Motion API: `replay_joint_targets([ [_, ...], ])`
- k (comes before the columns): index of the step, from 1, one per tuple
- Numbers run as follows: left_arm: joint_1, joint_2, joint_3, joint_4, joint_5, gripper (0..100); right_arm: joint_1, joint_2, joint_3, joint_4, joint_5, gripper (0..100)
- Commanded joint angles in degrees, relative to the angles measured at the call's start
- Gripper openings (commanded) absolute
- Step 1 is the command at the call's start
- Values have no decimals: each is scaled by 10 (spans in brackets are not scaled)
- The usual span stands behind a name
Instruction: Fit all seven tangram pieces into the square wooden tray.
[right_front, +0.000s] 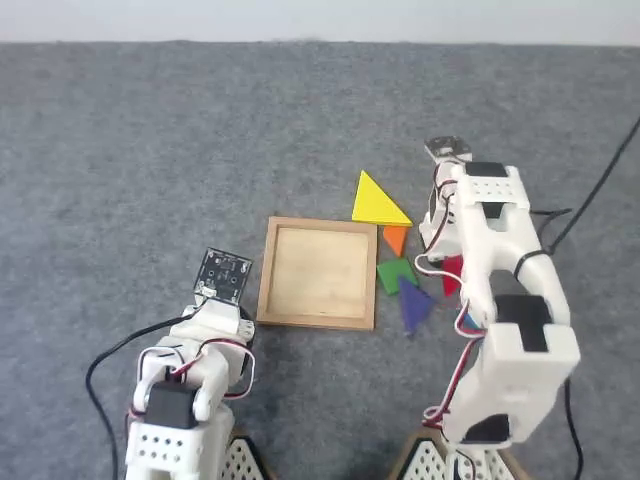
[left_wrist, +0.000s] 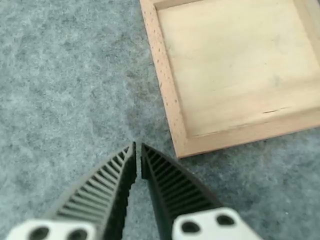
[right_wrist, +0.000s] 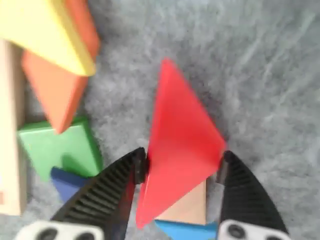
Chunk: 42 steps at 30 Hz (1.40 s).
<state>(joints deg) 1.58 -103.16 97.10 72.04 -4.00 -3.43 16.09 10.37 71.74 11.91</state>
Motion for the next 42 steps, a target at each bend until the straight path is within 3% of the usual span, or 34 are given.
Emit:
replay_joint_targets([
  [1,-3,-9,-6,2,-1,19,-1,-60,-11,20,-6,202],
  [8,-3,-9,-6,2,-1,19,-25,-65,-11,29,-18,209],
  [15,-3,-9,-6,2,-1,19,-27,-49,16,7,-3,386],
  [29,-3,-9,-6,2,-1,19,-22,51,16,-42,-4,322],
  [34,-3,-9,-6,2,-1,19,-22,57,16,-42,-5,217],
  [42,-3,-9,-6,2,-1,19,-22,52,1,-34,-38,213],
])
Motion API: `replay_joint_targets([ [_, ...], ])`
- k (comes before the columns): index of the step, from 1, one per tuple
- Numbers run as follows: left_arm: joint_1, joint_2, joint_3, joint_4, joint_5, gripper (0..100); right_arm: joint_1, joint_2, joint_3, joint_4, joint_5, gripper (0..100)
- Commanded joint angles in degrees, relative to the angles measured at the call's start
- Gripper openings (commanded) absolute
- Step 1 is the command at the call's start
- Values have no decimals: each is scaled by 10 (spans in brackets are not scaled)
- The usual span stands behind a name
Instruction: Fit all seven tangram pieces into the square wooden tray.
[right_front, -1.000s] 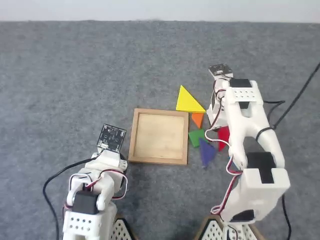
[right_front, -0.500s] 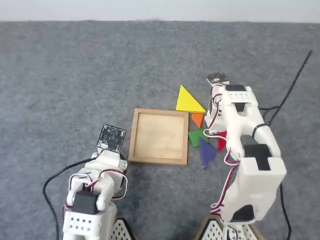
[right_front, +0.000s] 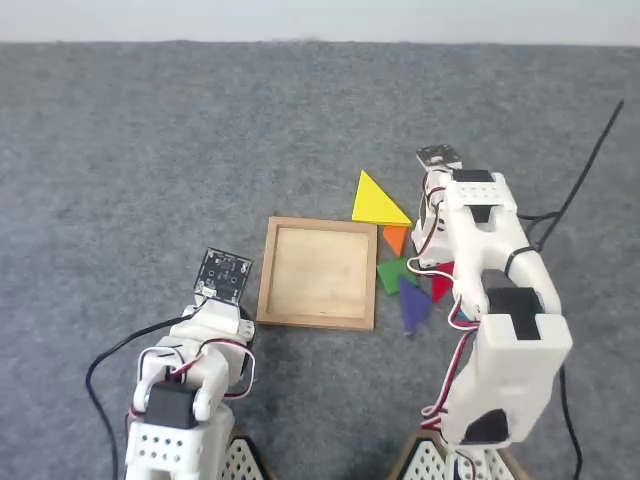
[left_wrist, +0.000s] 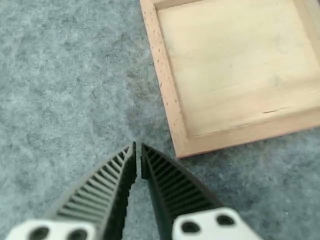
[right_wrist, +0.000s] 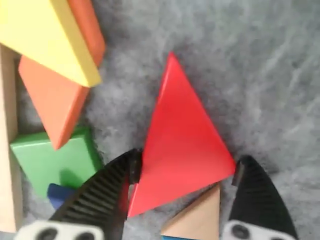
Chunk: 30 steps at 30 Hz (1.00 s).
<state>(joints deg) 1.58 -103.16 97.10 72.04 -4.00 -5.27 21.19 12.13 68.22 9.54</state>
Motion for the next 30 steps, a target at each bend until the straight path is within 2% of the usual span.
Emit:
replay_joint_targets([
  [1,-3,-9,-6,2,-1,19,-4,1,-25,9,-14,212],
  [10,-3,-9,-6,2,-1,19,-5,-36,-71,45,-19,212],
  [19,-3,-9,-6,2,-1,19,-18,-118,-17,45,-31,217],
  [22,-3,-9,-6,2,-1,19,-15,-116,6,22,-33,256],
  [26,-3,-9,-6,2,-1,19,-7,-90,17,5,-87,329],
  [30,-3,-9,-6,2,-1,19,2,-73,13,-23,-117,317],
])
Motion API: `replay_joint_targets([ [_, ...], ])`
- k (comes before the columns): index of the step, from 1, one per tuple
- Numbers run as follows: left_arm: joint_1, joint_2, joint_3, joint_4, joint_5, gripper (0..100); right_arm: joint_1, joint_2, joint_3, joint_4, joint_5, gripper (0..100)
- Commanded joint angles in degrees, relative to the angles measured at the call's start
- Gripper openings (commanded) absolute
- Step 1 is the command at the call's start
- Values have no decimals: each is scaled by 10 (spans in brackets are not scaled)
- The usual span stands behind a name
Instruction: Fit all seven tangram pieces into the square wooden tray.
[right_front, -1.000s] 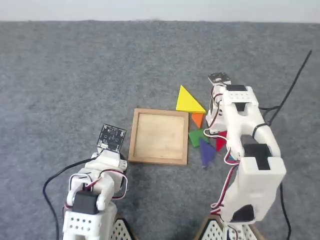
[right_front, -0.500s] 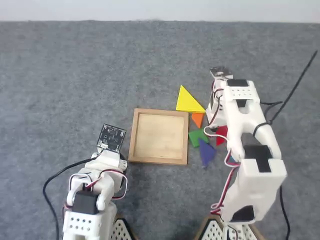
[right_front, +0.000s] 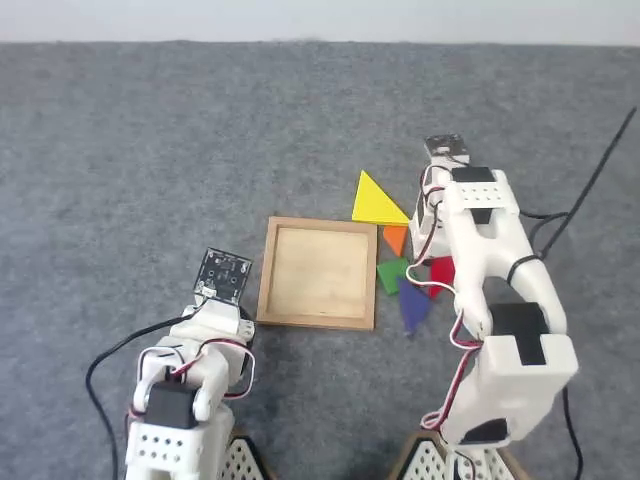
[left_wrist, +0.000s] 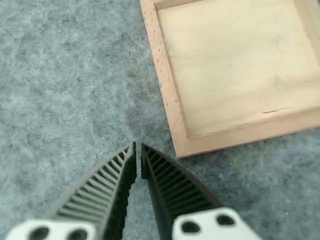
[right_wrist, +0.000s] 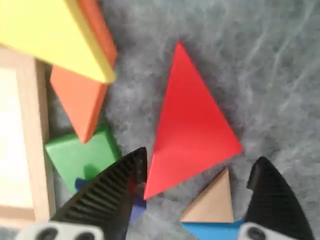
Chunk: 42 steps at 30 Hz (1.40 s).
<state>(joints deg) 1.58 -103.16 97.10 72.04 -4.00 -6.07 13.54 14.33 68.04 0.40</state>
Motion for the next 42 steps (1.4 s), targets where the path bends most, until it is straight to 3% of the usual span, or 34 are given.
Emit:
replay_joint_targets([
  [1,-3,-9,-6,2,-1,19,12,7,-10,-28,-32,314],
  [8,-3,-9,-6,2,-1,19,11,43,-11,-35,-39,273],
  [15,-3,-9,-6,2,-1,19,13,63,-11,-50,-38,122],
  [20,-3,-9,-6,2,-1,19,13,61,-11,-50,-37,121],
  [23,-3,-9,-6,2,-1,19,15,58,-11,-35,-28,159],
  [30,-3,-9,-6,2,-1,19,2,7,-12,-28,104,348],
  [34,-3,-9,-6,2,-1,19,-19,14,-13,-47,152,358],
  [42,-3,-9,-6,2,-1,19,-24,87,-109,-34,164,358],
])
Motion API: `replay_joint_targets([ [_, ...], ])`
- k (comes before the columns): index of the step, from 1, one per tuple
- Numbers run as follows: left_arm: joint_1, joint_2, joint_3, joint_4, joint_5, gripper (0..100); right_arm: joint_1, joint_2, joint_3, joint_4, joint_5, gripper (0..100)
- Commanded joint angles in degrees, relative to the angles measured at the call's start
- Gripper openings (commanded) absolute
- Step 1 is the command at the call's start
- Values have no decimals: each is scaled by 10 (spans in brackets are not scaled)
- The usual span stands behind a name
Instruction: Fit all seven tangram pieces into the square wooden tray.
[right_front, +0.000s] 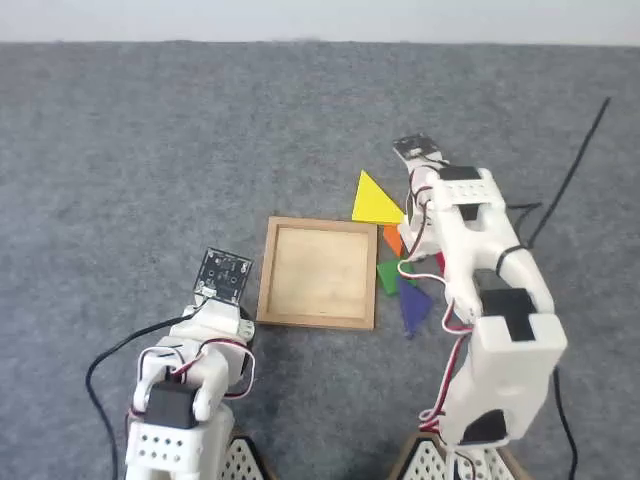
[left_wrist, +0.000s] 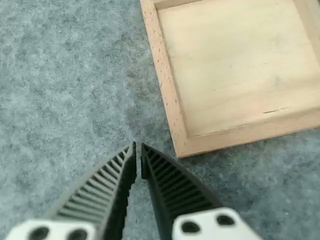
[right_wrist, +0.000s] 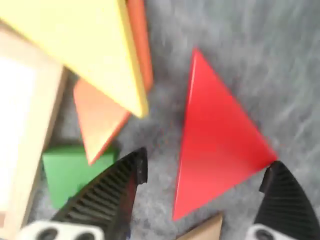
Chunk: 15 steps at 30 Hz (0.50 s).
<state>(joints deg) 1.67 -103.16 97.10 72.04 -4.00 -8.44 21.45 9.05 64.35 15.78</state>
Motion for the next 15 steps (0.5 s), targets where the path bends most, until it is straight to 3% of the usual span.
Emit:
replay_joint_targets([
  [1,-4,-9,-6,2,-1,19,2,22,-69,9,14,358],
  [12,-4,-9,-6,2,-1,19,24,80,-116,35,37,356],
  [15,-4,-9,-6,2,-1,19,28,81,-115,37,34,299],
])
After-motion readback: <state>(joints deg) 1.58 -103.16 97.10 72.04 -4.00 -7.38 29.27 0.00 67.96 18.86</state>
